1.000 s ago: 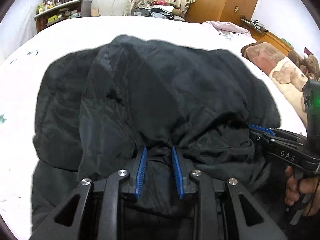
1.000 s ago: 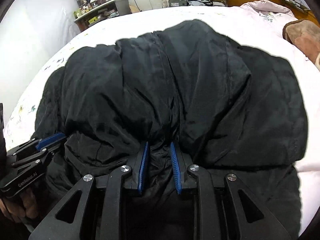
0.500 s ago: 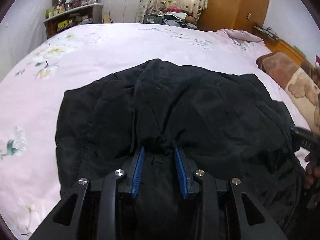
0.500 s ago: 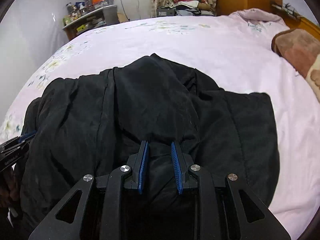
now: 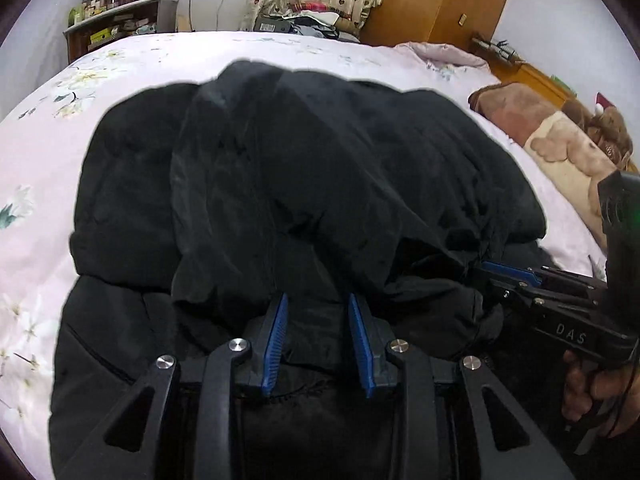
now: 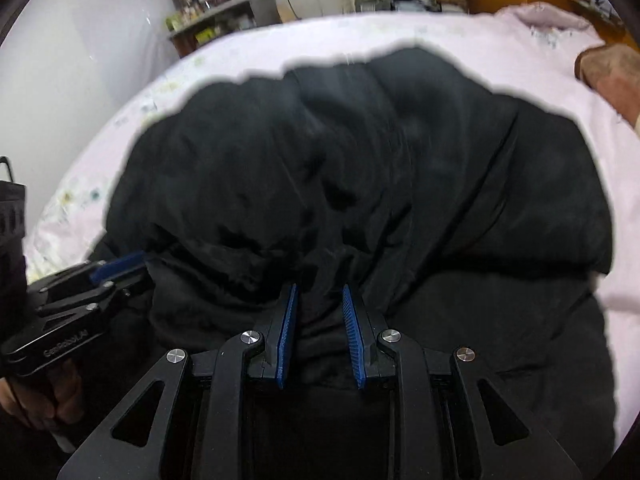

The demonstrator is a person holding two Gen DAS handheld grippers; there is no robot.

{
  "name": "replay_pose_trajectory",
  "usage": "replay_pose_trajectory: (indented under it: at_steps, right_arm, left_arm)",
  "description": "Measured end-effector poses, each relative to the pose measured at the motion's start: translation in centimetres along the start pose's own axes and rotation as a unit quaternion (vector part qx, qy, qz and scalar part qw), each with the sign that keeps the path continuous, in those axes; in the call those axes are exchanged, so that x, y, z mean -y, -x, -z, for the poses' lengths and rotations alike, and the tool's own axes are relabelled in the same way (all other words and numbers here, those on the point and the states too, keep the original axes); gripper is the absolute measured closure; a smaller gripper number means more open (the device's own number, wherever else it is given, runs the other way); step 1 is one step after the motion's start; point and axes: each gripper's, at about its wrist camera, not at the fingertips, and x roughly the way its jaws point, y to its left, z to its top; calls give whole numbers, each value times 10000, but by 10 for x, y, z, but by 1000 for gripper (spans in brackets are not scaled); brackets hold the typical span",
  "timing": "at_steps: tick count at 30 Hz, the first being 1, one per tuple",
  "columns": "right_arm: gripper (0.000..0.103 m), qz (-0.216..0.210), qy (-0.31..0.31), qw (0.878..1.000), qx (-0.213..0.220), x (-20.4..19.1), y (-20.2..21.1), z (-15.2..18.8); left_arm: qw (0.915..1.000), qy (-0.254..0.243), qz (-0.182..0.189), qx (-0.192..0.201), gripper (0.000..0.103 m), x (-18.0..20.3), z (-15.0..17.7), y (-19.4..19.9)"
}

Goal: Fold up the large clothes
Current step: 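Open both tools and pull them back from the jacket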

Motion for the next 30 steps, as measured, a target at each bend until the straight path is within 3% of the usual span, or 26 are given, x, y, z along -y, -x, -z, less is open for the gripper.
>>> replay_pose_trajectory:
  at_steps: [8, 16, 24, 26, 30]
  right_arm:
    - [79, 74, -9, 9999, -94, -7, -3, -5]
    - [73, 277, 51, 9989, 383, -29, 77, 24]
    - [70, 398, 133, 9961, 770, -37, 153, 68]
    - [70, 409, 171, 9957, 812, -37, 168, 82]
    - [70, 458, 136, 9953, 839, -41, 186, 105]
  left_arm:
    - [9999, 5, -117, -68, 70, 5, -4, 4]
    - [9994, -14, -304, 172, 70, 19, 8, 70]
    - [9978, -7, -422, 506, 61, 17, 52, 149]
    - [9975, 61, -397, 578, 57, 16, 65, 167]
    - [9971, 68, -451, 604, 56, 13, 89, 190]
